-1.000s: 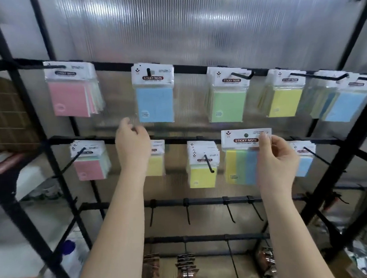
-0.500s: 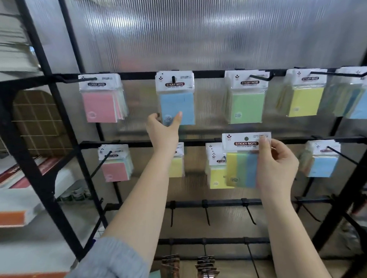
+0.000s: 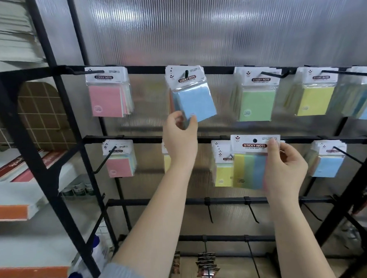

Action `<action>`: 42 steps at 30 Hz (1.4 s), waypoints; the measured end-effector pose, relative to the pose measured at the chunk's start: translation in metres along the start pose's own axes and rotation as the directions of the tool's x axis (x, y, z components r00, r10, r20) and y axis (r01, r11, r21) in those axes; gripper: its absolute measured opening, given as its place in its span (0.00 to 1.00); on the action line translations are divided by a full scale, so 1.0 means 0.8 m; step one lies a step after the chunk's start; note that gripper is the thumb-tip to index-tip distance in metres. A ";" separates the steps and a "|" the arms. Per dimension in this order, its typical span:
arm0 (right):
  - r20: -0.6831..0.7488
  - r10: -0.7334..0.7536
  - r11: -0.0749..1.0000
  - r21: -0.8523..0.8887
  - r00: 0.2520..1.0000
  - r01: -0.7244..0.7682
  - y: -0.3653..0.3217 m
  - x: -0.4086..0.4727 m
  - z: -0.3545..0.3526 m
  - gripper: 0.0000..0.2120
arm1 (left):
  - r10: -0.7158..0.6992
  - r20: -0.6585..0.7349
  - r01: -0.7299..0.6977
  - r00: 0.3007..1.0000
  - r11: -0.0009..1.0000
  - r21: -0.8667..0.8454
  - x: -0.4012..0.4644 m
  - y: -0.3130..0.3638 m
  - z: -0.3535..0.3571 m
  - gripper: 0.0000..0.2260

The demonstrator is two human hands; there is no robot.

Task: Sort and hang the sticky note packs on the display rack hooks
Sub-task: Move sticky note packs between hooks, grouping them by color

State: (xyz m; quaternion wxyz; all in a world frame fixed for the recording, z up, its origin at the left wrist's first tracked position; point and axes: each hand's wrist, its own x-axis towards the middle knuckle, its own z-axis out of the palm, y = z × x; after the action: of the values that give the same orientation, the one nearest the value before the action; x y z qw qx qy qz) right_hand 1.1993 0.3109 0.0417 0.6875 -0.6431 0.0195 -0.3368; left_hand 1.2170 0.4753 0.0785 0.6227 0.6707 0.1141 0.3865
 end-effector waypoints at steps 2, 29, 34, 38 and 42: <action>-0.013 -0.010 1.000 -0.012 1.000 0.010 -0.002 0.002 0.002 0.12 | 0.010 0.083 -0.004 0.996 0.997 -0.073 -0.008 0.002 0.004 0.12; -0.036 -0.009 0.994 -0.107 0.999 0.005 0.008 0.014 0.011 0.13 | 0.035 0.207 -0.064 0.978 0.989 0.133 -0.005 -0.006 0.024 0.25; -0.044 -0.013 0.994 -0.110 0.999 0.008 0.010 0.016 0.006 0.12 | 0.080 0.184 -0.105 0.980 0.986 0.130 -0.019 -0.003 0.027 0.25; -0.046 -0.014 0.993 -0.116 0.999 0.009 0.011 0.017 0.004 0.11 | 0.082 0.142 -0.098 0.986 0.990 0.106 -0.021 0.000 0.027 0.22; -0.055 -0.009 0.995 -0.104 0.998 0.003 0.011 0.018 0.003 0.10 | 0.098 0.133 -0.103 0.986 0.994 0.038 -0.019 -0.001 0.029 0.19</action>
State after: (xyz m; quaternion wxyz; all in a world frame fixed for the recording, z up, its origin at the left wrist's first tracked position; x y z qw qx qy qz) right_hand 1.2149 0.3053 0.0401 0.6511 -0.6686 0.0541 -0.3552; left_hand 1.2223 0.4489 0.0736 0.5935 0.7131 0.0477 0.3700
